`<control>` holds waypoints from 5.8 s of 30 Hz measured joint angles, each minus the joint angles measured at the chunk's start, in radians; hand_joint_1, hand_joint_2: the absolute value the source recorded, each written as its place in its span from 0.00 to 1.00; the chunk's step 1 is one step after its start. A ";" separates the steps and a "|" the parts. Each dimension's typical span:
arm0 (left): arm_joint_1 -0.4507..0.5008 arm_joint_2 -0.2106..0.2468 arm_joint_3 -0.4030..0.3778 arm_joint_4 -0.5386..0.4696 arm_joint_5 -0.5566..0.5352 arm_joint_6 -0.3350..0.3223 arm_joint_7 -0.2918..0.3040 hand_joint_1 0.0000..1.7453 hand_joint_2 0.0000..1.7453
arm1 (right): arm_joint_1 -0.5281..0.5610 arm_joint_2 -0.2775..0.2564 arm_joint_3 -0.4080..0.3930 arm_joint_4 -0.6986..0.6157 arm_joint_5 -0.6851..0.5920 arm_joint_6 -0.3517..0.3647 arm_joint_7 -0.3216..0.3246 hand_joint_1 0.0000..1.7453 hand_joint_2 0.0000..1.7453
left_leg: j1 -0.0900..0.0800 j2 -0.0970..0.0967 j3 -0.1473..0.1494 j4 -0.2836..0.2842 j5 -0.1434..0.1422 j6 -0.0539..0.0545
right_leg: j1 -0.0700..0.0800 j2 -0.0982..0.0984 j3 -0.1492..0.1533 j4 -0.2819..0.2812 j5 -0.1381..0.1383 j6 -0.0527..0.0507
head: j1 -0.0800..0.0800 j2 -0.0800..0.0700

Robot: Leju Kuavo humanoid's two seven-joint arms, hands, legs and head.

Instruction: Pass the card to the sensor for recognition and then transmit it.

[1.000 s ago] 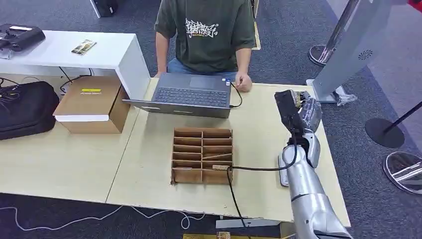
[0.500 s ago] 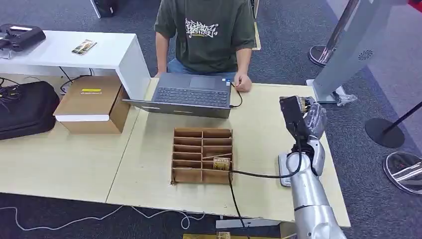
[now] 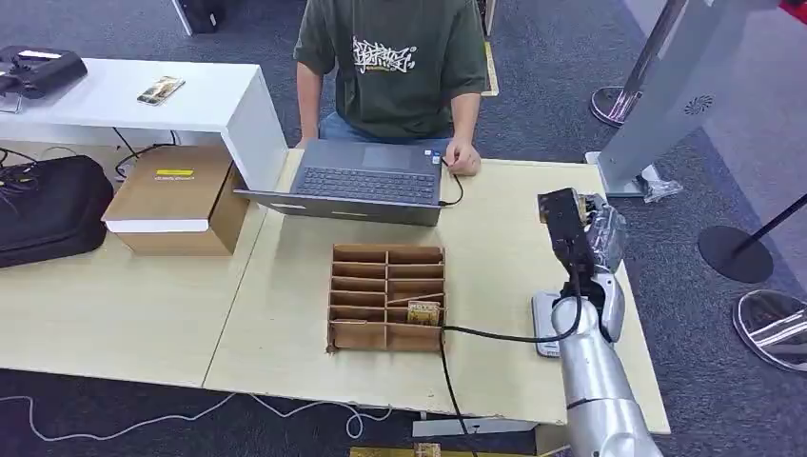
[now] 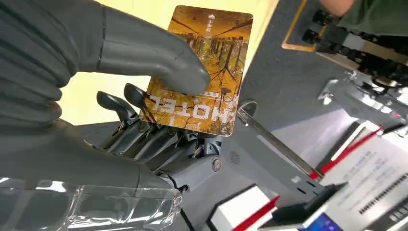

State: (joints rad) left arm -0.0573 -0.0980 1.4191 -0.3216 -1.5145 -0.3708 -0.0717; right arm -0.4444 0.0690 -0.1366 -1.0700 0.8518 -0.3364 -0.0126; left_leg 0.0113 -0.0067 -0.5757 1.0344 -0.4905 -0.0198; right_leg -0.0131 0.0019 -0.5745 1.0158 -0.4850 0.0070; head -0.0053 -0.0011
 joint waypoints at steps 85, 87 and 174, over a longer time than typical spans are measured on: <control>0.003 -0.008 0.000 0.000 0.024 -0.003 0.011 0.00 0.00 | 0.337 0.053 -0.164 -0.172 -0.050 0.186 0.136 1.00 1.00 | 0.000 0.000 -0.001 0.000 -0.001 0.000 | 0.000 0.000 -0.001 0.000 0.000 0.000 | 0.000 0.000; 0.003 -0.008 0.000 0.000 0.024 -0.002 0.011 0.00 0.00 | 0.328 0.051 -0.166 -0.158 -0.048 0.189 0.137 1.00 1.00 | 0.000 0.000 -0.001 0.000 -0.001 0.000 | 0.000 0.000 -0.001 0.000 0.000 0.000 | 0.000 0.000; 0.003 -0.017 0.000 0.000 0.023 0.015 -0.021 0.00 0.00 | 0.418 -0.160 0.108 -0.358 0.723 -0.303 0.562 1.00 1.00 | 0.000 0.000 -0.001 0.000 0.000 0.000 | 0.000 0.000 0.000 -0.001 0.000 0.001 | 0.001 0.000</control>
State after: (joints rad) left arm -0.0545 -0.1148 1.4191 -0.3216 -1.4912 -0.3555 -0.0923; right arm -0.0266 -0.0913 -0.0281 -1.4279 1.5744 -0.6390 0.5497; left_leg 0.0108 -0.0067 -0.5772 1.0342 -0.4908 -0.0194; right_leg -0.0135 0.0016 -0.5743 1.0144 -0.4850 0.0076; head -0.0046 -0.0011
